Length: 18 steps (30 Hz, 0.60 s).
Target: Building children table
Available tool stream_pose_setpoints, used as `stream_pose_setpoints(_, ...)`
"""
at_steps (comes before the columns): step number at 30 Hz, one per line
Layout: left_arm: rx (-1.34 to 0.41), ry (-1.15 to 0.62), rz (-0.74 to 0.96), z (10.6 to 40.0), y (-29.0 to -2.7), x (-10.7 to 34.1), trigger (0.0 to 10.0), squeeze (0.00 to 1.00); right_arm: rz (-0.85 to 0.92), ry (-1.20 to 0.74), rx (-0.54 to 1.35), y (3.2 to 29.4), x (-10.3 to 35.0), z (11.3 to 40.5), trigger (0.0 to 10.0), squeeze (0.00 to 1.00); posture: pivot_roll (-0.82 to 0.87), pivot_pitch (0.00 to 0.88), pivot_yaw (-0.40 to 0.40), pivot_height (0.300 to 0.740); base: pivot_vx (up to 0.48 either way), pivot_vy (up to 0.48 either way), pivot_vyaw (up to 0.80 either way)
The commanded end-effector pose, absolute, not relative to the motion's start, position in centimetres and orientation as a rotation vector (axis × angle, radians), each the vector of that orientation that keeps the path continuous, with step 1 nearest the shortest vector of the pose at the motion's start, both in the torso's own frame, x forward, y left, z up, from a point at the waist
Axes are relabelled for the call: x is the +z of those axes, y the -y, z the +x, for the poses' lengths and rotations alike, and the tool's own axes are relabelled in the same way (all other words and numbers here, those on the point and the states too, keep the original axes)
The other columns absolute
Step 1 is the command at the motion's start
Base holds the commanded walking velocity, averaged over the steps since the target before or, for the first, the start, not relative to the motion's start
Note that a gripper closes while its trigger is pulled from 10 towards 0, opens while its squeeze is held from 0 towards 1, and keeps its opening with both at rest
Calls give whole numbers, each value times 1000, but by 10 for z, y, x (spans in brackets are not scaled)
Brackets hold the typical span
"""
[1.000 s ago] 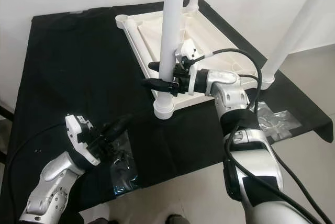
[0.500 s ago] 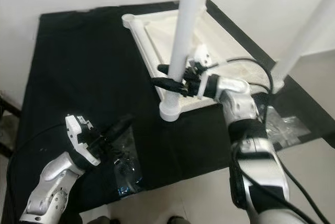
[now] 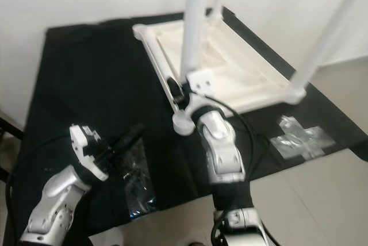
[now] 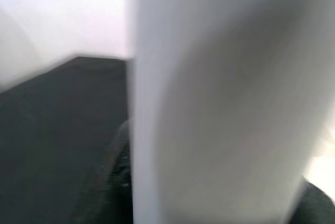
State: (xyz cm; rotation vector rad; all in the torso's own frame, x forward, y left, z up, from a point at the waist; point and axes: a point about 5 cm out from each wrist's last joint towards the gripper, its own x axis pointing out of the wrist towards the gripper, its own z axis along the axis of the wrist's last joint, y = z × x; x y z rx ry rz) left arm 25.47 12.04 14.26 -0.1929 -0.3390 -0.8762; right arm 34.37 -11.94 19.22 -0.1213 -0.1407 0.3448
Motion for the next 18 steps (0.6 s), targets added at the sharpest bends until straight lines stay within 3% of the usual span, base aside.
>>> stream_pose_setpoints(1, -864, 320, -200, 253, -122, 138, 10000, 0, -95, 19, 328, 120, 171, 342, 10000, 1000, 21, 155, -19, 740, 0, 0, 0)
stream_pose_setpoints(5, -871, 317, -203, 253, -122, 138, 10000, 0, -56, 94, 495, 105, 193, 342, 10000, 1000, 16, 154, -12, 740, 0, 0, 0)
stream_pose_setpoints(6, -876, 316, -205, 253, -121, 138, 10000, 0, -61, 122, 589, 101, 201, 341, 10000, 0, 16, 154, -12, 740, 0, 0, 0)
stream_pose_setpoints(7, -876, 316, -205, 253, -121, 138, 10000, 0, -61, 122, 589, 101, 201, 341, 10000, 0, 16, 154, -12, 740, 0, 0, 0)
stream_pose_setpoints(9, -882, 314, -209, 253, -120, 138, 10000, 0, -115, 193, 830, 103, 217, 339, 10000, 0, 14, 151, -11, 740, 0, 0, 0)
stream_pose_setpoints(12, -882, 314, -211, 253, -119, 137, 10000, 0, -205, 146, 1009, 117, 218, 345, 10000, 0, 13, 148, -13, 740, 0, 0, 0)
stream_pose_setpoints(18, -881, 314, -213, 253, -119, 137, 10000, 0, -226, 75, 1101, 127, 213, 351, 10000, 0, 16, 142, -13, 740, 0, 0, 0)
